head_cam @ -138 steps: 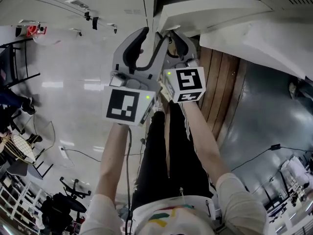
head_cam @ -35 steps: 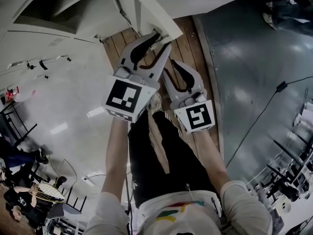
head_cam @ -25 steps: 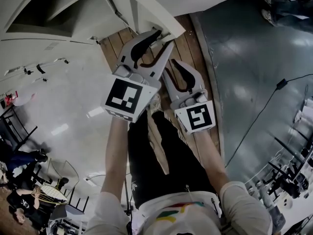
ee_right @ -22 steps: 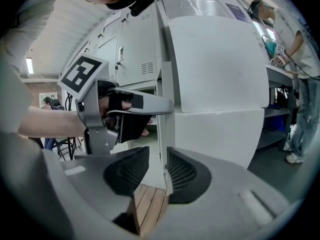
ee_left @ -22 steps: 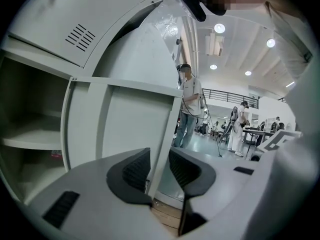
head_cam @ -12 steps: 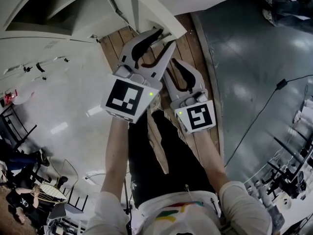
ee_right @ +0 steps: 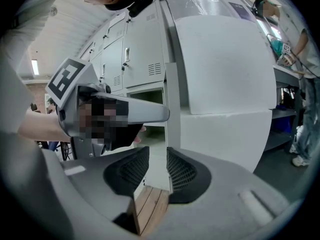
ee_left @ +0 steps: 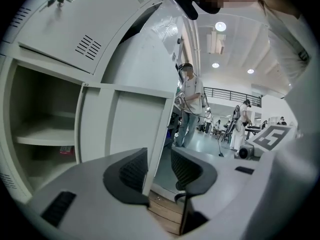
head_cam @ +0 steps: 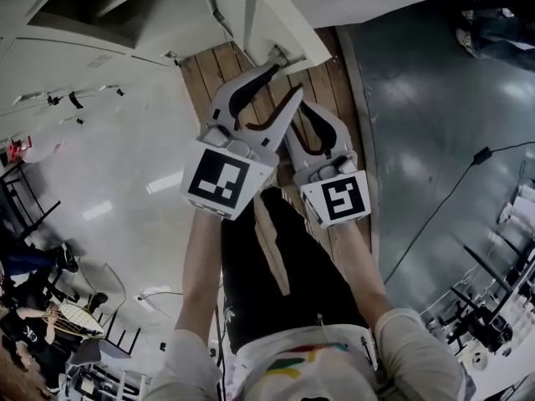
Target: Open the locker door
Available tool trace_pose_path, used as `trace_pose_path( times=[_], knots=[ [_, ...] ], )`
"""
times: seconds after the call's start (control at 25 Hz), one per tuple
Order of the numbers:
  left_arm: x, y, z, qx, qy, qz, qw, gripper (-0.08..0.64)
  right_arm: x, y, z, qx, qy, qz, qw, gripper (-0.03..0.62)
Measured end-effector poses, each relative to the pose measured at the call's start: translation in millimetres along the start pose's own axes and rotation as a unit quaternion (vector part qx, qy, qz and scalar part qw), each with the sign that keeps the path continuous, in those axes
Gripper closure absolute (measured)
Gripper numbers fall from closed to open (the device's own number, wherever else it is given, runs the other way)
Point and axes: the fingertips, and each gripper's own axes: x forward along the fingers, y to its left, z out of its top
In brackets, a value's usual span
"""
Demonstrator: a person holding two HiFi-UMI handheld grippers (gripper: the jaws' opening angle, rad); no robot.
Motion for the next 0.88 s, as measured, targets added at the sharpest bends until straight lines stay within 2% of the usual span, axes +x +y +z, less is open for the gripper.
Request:
trace_pose_path(
  times=[0.24, 0.36, 0.48, 0.6, 0.68, 0.76, 0.88],
  knots=[
    [-30, 10, 13, -0.034, -0.022, 0.046, 0.9982, 0.425, -2, 14, 21, -0.011, -0.014, 0.010, 1.000, 0.496],
    [-56, 23, 28, -0.057, -0.044, 0.101, 0.9922, 0.426, -9, 17, 46, -0.022, -0.029, 0.001, 0.999, 0.516],
    [-86, 34, 46, -0.052, -0.053, 0.161, 0.9842, 0.431, -11, 19, 79, -0.037, -0.049, -0.009, 0.998, 0.555],
    [-120, 38, 69, -0.048, -0.058, 0.213, 0.9741, 0.499, -16, 30, 117, -0.036, -0.072, -0.010, 0.997, 0.584],
    [-144, 32, 88, -0.062, -0.061, 0.242, 0.9664, 0.528, -26, 41, 143, -0.026, -0.084, -0.006, 0.996, 0.588],
    [-167, 20, 114, -0.077, -0.075, 0.265, 0.9583, 0.535, -40, 53, 172, -0.020, -0.092, -0.002, 0.996, 0.588],
    [-203, 5, 160, -0.073, -0.116, 0.310, 0.9407, 0.538, -57, 74, 219, -0.032, -0.099, 0.009, 0.994, 0.588]
  ],
)
